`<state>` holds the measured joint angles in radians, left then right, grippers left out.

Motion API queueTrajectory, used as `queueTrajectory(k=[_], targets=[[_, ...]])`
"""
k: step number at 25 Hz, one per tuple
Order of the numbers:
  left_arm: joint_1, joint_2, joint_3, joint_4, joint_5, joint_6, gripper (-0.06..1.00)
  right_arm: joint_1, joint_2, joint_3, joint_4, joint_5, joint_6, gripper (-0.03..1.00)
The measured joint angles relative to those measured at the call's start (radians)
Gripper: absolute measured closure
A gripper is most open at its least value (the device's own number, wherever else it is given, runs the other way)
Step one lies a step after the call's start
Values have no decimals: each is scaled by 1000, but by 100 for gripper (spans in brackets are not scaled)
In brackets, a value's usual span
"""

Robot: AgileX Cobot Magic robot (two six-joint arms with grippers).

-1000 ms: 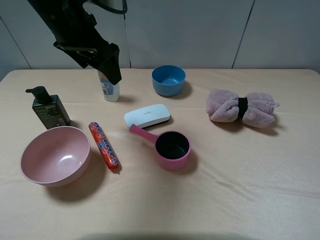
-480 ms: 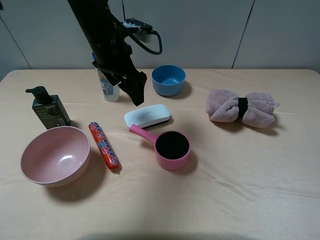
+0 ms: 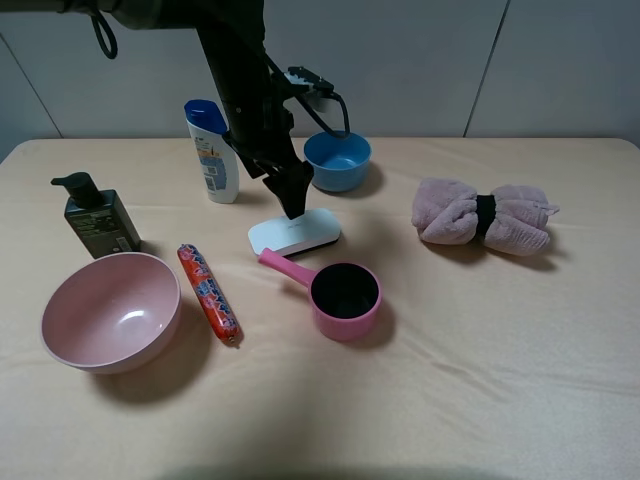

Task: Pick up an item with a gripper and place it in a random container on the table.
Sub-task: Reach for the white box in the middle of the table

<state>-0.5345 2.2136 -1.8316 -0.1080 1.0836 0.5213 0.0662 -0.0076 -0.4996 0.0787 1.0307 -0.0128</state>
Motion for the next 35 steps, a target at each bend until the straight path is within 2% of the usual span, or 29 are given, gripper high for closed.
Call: queueTrajectory(k=[12, 27, 35], targets=[[-56, 92, -17, 92, -46, 11, -4, 0, 0, 0, 0, 0, 0, 27], [-91, 161, -20, 123, -143, 14, -4, 0, 0, 0, 0, 0, 0, 27], [-91, 200, -20, 126, -161, 15, -4, 0, 0, 0, 0, 0, 0, 27]])
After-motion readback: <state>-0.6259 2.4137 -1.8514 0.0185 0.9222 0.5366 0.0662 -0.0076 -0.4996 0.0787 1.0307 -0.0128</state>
